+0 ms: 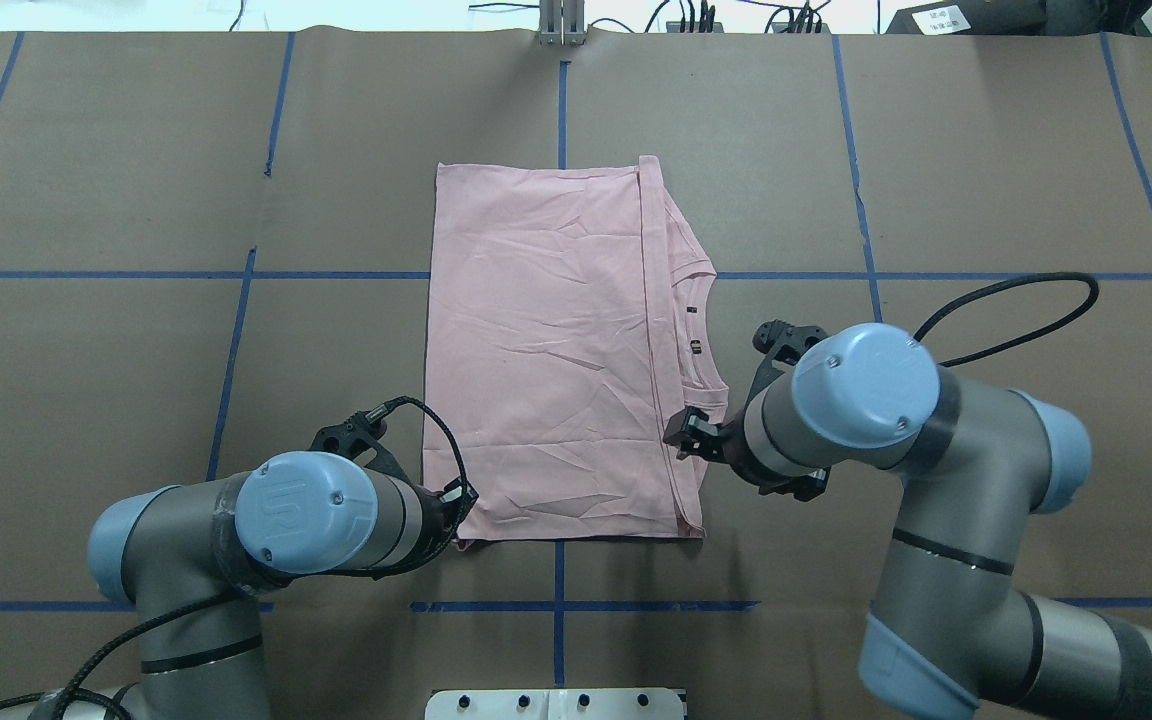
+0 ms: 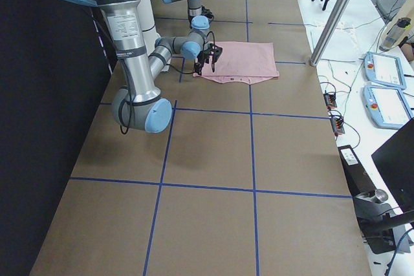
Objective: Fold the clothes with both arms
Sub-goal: 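Grasp the two near corners of the shirt with both grippers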
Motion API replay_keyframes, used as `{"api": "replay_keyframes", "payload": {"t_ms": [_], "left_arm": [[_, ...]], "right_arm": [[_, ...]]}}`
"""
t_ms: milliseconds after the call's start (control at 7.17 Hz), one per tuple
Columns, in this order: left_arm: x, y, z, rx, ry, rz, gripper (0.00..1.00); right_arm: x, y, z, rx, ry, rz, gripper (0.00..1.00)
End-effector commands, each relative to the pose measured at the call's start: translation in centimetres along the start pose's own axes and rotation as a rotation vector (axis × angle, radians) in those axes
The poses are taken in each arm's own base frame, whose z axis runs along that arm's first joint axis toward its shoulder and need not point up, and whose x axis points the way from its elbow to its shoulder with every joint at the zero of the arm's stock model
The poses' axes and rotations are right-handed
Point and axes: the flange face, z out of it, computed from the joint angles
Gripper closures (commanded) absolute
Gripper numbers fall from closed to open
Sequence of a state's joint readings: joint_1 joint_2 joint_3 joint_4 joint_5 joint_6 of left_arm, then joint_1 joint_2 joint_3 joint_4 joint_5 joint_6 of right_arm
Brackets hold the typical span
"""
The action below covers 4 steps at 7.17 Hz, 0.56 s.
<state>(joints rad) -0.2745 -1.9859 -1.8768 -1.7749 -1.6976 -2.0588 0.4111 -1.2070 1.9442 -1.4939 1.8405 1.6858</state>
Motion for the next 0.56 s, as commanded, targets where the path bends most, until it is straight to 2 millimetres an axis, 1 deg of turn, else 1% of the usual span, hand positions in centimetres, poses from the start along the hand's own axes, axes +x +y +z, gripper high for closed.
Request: {"api": "replay_keyframes", "payload": {"t_ms": [0,279,418], "left_arm": [[0.0,0.0,-0.1,-0.005,0.001,0.001,1.00],[0.0,0.0,-0.1,-0.003,0.002,0.001,1.00],[0.2,0.1,-0.3,-0.005,0.006,0.001,1.00]], "right_arm": [[-1.6,3.1,1.9,0.018,0.059,-0.016,0.00],[-3.2,3.1,3.9,0.019,0.081,-0.018,0.00],[-3.3,3.0,4.7,0.021,0.093,-0.019,0.00]]}}
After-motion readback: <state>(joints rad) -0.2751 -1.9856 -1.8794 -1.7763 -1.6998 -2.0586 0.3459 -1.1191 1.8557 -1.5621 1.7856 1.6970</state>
